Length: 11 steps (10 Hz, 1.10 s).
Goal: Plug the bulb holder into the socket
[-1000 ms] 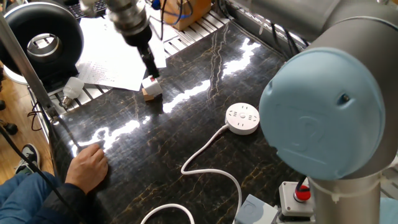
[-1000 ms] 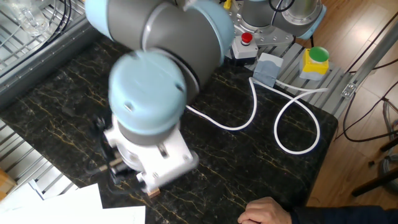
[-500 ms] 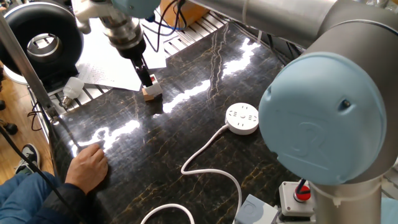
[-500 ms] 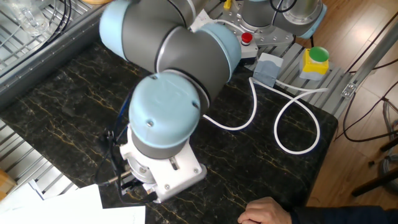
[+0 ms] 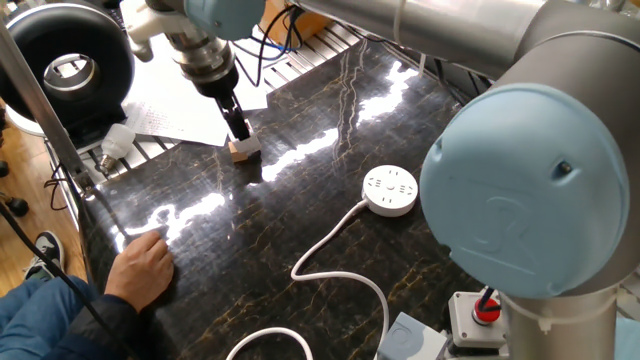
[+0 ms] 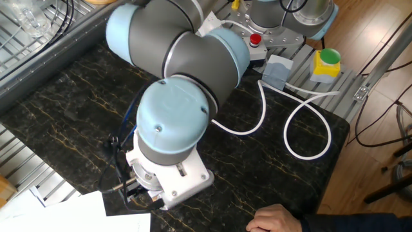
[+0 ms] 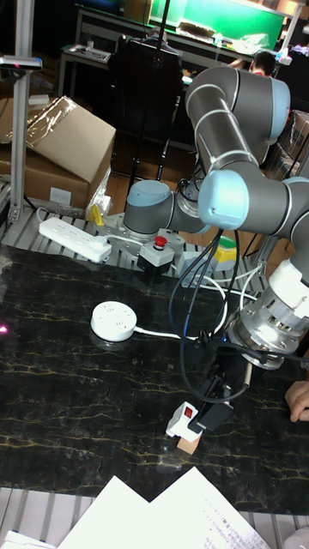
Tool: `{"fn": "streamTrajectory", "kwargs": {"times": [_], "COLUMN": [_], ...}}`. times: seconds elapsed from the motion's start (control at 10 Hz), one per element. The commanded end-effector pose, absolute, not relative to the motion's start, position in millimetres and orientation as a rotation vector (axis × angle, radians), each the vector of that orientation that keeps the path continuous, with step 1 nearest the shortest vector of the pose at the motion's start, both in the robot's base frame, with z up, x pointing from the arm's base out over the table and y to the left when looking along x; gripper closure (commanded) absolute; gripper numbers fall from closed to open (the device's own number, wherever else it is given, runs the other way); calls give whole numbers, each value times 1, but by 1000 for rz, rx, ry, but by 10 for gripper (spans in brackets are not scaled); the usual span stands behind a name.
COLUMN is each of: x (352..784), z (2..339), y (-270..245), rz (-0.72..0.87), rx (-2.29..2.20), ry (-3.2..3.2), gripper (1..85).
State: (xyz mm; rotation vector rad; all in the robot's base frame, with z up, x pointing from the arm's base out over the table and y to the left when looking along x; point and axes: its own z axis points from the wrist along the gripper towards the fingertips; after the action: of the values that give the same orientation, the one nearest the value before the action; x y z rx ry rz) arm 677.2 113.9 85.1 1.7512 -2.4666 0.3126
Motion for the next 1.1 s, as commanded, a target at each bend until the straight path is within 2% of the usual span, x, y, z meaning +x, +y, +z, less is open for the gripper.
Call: {"fn": "streamTrajectory", "kwargs": {"times": [0.0, 0.2, 0.4, 0.6, 1.0], "x": [662, 655, 664, 679, 682], "z": [89, 89, 89, 69, 52], "y": [117, 119, 116, 114, 111], "rz": [231, 200, 247, 288, 295], "rx": [1729, 1708, 1726, 1736, 1754], "ry": [-2443, -2440, -2449, -2466, -2454], "gripper": [97, 80, 80, 47, 30]}}
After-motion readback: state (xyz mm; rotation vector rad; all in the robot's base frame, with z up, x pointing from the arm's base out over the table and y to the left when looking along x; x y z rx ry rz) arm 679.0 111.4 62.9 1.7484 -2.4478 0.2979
